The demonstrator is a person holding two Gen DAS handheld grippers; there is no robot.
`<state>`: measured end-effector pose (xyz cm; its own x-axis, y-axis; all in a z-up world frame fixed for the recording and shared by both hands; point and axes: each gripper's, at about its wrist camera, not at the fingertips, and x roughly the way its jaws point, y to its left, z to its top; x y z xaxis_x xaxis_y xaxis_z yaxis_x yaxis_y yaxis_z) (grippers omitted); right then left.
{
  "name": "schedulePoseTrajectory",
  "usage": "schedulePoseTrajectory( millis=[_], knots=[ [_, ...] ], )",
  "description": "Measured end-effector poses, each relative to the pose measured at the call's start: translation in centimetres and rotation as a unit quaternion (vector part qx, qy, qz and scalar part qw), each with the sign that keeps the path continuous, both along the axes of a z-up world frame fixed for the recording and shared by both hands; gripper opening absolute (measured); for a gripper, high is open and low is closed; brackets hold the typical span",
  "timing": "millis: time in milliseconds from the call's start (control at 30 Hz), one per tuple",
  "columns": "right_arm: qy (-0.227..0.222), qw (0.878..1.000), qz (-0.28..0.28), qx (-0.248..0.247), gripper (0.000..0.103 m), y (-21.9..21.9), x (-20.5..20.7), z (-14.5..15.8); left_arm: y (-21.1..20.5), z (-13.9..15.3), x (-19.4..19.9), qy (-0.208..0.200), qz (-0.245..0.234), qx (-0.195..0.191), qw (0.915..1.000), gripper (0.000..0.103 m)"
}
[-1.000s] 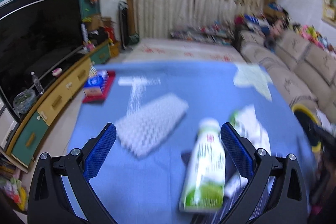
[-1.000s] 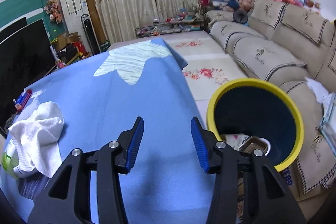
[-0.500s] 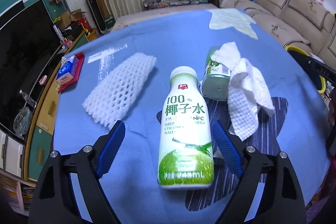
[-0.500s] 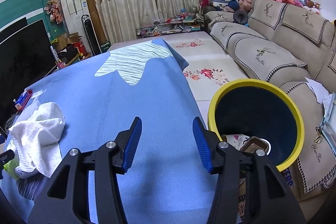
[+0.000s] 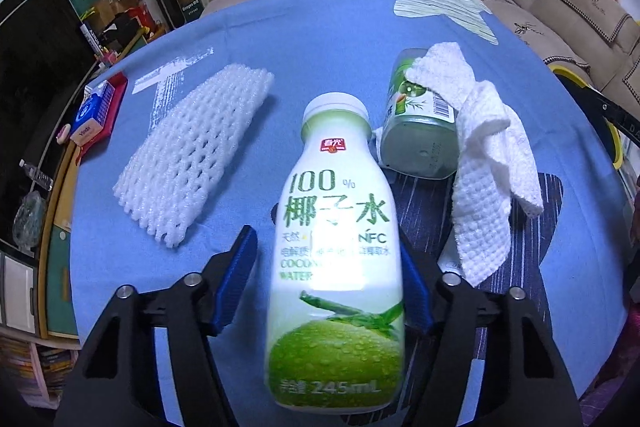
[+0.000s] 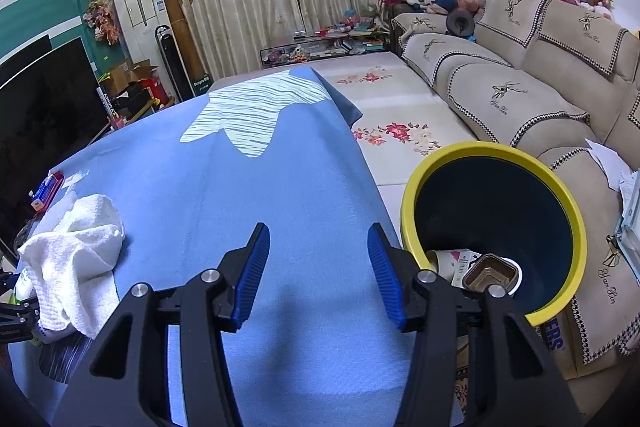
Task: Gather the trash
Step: 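Carry the coconut water bottle with the left gripper over the bin and release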
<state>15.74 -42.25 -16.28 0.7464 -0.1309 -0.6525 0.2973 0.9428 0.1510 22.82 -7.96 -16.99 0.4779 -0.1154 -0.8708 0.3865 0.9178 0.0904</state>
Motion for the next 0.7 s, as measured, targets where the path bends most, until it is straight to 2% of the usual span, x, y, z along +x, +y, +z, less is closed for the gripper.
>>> schedulePoseTrajectory(
  millis=[133, 233, 500, 700],
  knots=[
    [0.001, 1.0, -0.001, 0.002, 0.049, 0.1, 0.0, 0.0, 0.3, -0.1, 0.1, 0.003, 0.005, -0.008, 1.0, 0.055],
    [0.002, 1.0, -0.001, 0.002, 0.049, 0.1, 0.2, 0.0, 0.6, 0.0, 0.1, 0.002, 0.007, -0.013, 0.9999, 0.052],
    [0.006, 1.0, 0.001, 0.005, 0.049, -0.2, 0.2, -0.2, 2.5, 1.5, -0.9, -0.012, 0.03, -0.032, 0.999, 0.052],
    [0.006, 1.0, 0.002, 0.005, 0.049, -0.2, 0.1, -0.2, 3.6, 4.6, -2.4, -0.052, 0.044, -0.043, 0.9968, 0.052]
  ],
)
